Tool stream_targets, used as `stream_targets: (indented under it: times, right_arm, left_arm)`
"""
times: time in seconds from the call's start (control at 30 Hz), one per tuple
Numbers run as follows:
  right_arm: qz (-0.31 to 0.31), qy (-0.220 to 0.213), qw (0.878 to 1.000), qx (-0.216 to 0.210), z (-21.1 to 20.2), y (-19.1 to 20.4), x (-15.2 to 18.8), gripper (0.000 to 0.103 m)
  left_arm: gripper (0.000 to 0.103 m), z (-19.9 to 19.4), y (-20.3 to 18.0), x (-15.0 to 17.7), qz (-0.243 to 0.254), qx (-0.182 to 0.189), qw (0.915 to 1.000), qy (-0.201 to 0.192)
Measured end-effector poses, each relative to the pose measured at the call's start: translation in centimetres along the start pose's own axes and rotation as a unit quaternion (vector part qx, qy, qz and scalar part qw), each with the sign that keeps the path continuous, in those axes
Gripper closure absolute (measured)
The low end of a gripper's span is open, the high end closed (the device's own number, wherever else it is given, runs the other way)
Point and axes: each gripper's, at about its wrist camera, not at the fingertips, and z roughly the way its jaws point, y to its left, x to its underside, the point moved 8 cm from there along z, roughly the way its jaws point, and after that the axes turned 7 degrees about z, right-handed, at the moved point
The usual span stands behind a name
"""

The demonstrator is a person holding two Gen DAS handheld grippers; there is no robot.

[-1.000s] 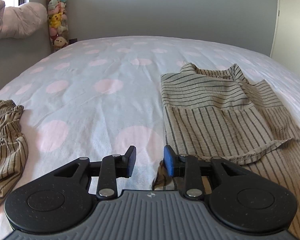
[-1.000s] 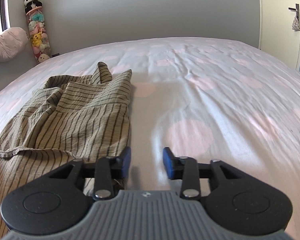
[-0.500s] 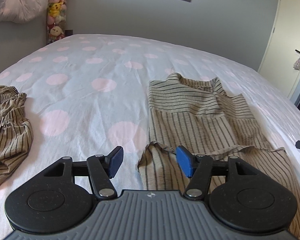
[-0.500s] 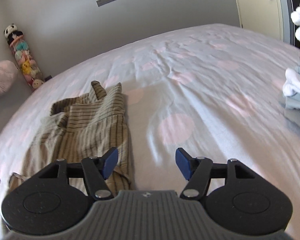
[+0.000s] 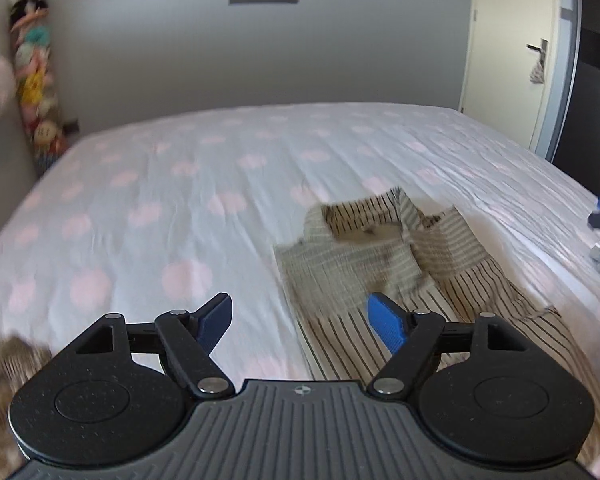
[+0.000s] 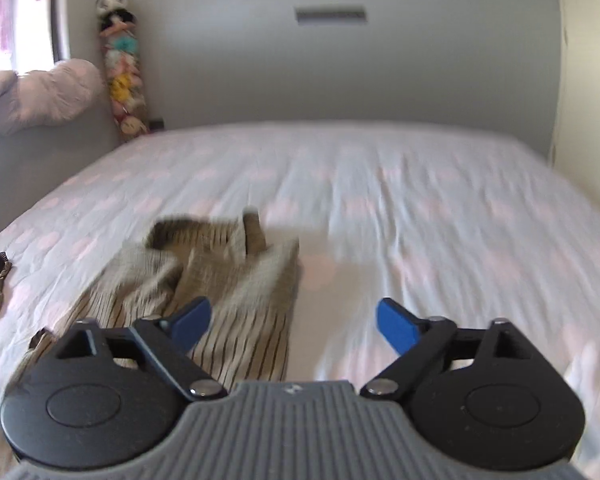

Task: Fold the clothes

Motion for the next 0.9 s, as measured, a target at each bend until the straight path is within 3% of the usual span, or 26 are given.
stream_targets:
  times: [0.03,0.13,0.23,0.33,0.5,0.6,0.73,0.9]
  right_arm:
    - [-0.023,-0.015,1.000,-0.013,0.3,0.4,-0.8,0.001]
    - [-0.046,0.042,0.998,-0.025,3.7,0.8,-1.9,0.001]
    - [-0.051,0.095,0.994,-0.023,7.7,0.5,-2.2,0.001]
    - [-0.067,0.152,0.986,-0.032,11.9,0.4,-1.7,0.001]
    - [-0.094,0.222,0.968,-0.066,17.4,0.5,-0.8,0.001]
    - [-0.132,0.242,0.959,-0.071,20.2,0.4,-0.7,0.004]
    - [-0.211,0.267,0.936,-0.090,23.7,1.3,-0.2,0.006]
    - [-0.318,0.297,0.892,-0.126,26.4,2.9,1.6,0.006]
  left_arm:
    - [0.029,0.5,0.1,-0.8,0.016,-0.004,0.9998,-0.007]
    - [0.029,3.0,0.0,-2.4,0.055,-0.004,0.9985,0.001]
    - [0.029,6.4,-0.7,-2.6,0.081,0.039,0.9953,0.036]
    - [0.029,9.9,-1.4,-2.2,0.115,0.088,0.9866,0.075]
    - [0.030,15.4,-0.5,-1.5,0.151,0.094,0.9780,0.109]
    - [0.030,18.1,-0.1,-1.7,0.160,0.124,0.9726,0.114]
    - [0.030,21.6,-0.3,-1.4,0.213,0.137,0.9587,0.129]
    - [0.030,25.0,-0.7,0.3,0.247,0.162,0.9383,0.180]
